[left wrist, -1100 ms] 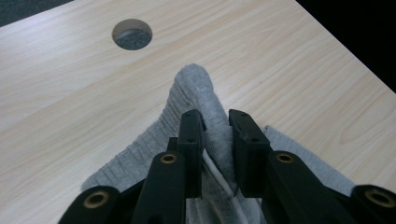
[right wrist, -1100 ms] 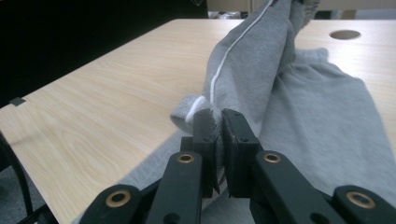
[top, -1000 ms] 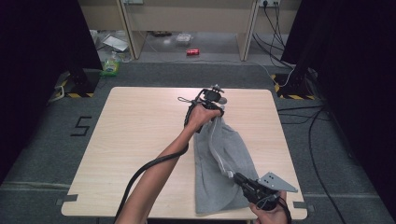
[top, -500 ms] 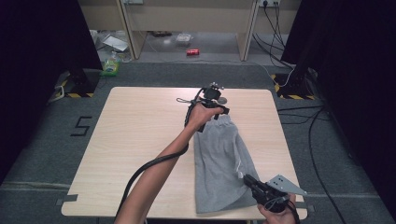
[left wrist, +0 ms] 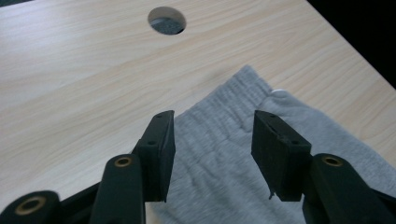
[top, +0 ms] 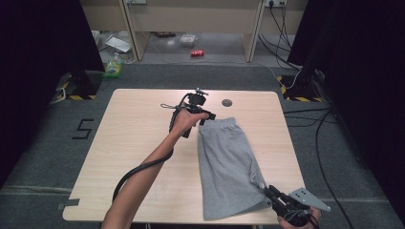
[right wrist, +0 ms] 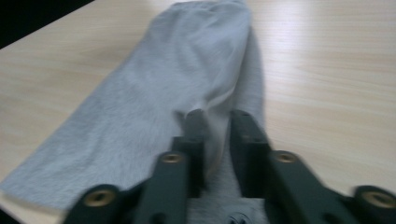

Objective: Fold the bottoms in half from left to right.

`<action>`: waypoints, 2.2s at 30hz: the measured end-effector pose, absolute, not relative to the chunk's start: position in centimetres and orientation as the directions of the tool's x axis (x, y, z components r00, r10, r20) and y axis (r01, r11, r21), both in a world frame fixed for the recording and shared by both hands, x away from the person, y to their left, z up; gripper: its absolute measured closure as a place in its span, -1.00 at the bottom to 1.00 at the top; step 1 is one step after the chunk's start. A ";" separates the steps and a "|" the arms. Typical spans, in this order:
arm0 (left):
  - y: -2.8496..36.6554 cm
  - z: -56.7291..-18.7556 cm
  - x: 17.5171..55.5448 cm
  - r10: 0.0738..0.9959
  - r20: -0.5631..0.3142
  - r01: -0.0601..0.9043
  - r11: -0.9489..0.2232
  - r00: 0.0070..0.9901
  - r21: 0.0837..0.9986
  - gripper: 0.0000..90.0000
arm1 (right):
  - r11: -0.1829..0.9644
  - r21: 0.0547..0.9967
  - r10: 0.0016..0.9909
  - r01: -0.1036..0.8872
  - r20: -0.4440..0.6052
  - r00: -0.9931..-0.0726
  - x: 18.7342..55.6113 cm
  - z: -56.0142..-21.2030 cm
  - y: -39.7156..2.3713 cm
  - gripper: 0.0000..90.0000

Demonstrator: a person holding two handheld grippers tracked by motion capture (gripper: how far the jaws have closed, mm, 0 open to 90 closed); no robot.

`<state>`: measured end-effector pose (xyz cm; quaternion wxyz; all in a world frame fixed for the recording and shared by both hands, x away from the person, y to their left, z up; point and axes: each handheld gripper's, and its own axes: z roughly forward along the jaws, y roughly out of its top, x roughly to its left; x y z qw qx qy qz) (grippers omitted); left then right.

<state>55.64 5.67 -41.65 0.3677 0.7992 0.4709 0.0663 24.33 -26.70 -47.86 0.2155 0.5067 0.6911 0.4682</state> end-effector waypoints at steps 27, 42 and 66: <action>8.1 -48.2 54.9 0.840 -0.199 0.737 -0.298 0.504 0.607 -0.07 | 0.289 0.700 0.926 0.653 -0.032 -0.376 27.1 -50.0 -26.9 0.47; 6.1 -49.3 55.0 0.836 -0.092 0.693 -0.382 0.542 0.612 0.25 | 0.225 0.802 0.925 0.553 0.001 -0.379 26.6 -48.3 -25.4 0.15; 6.5 -49.4 55.6 0.844 -0.079 0.699 -0.383 0.530 0.604 0.20 | 0.405 0.682 0.821 0.609 0.023 -0.571 25.6 -50.1 -20.7 0.44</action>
